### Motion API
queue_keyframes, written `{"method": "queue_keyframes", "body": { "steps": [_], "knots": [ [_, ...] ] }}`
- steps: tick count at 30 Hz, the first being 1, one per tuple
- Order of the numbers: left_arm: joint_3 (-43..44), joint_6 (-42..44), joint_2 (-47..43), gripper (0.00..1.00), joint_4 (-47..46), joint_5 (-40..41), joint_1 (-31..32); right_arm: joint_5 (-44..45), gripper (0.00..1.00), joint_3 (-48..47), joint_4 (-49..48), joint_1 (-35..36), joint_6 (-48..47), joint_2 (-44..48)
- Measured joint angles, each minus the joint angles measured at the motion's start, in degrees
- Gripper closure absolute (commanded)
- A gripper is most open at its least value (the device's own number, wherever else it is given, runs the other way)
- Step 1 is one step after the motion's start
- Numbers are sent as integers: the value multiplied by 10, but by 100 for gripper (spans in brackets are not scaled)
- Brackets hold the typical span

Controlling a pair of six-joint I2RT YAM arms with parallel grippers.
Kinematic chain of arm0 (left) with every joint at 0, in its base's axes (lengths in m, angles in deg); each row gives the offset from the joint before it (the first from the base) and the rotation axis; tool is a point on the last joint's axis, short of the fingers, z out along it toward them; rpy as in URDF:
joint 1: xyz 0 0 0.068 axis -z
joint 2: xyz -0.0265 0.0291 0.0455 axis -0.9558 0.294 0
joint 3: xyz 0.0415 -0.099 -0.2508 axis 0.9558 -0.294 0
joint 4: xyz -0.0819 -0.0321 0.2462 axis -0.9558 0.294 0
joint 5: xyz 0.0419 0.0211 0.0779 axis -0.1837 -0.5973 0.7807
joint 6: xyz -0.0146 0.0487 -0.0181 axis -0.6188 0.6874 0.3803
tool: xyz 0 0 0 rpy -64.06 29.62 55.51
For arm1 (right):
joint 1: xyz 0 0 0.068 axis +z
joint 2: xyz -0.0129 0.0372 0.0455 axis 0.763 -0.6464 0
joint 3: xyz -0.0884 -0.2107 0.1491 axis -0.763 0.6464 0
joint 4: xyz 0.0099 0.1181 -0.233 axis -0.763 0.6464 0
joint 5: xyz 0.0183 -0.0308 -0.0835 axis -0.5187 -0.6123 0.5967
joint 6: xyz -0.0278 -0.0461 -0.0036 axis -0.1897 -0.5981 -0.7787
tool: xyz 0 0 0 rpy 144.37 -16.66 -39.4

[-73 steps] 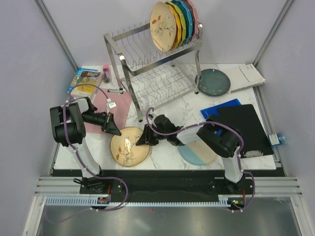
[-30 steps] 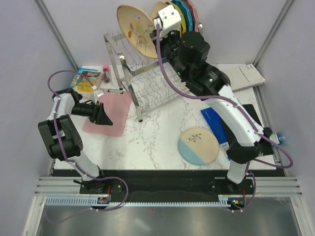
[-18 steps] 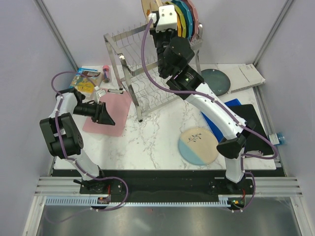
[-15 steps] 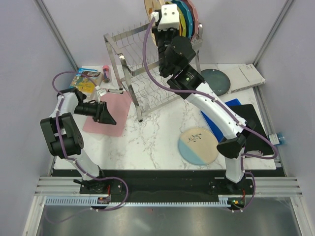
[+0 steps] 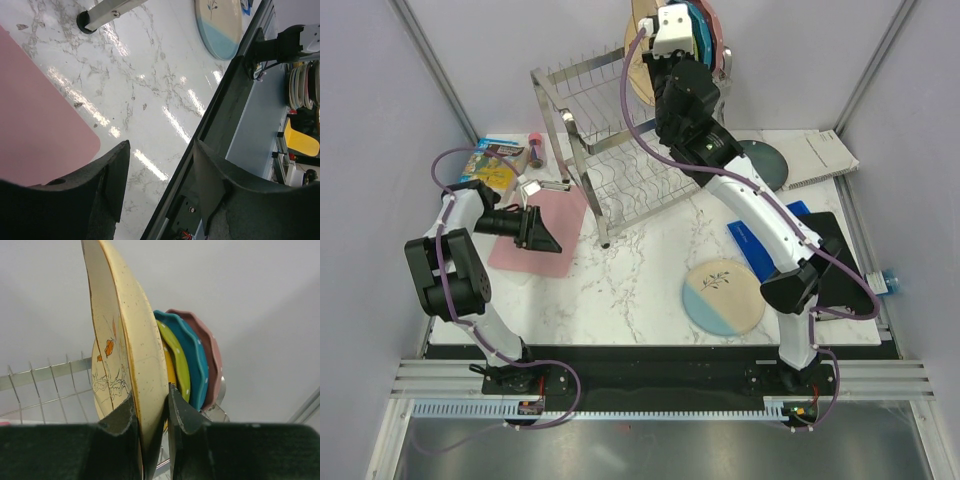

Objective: Load the plates into the dish rack

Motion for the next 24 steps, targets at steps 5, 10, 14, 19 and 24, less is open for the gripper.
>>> {"method": "queue_keyframes", "body": {
  "steps": [5,10,14,19,24],
  "knots": [
    [-3,0,5,40,-1,0,0,-19,100,0,21,4,12,-13],
    [-5,0,10,40,-3,0,0,-26,100,0,23,5,16,-20],
    [-5,0,10,40,-4,0,0,-31,100,0,23,5,20,-26],
    [-5,0,13,40,-5,-1,0,-37,100,0,22,4,22,-35],
    [-5,0,20,40,-6,-1,0,-54,100,0,21,-2,25,-45]
  ]
}}
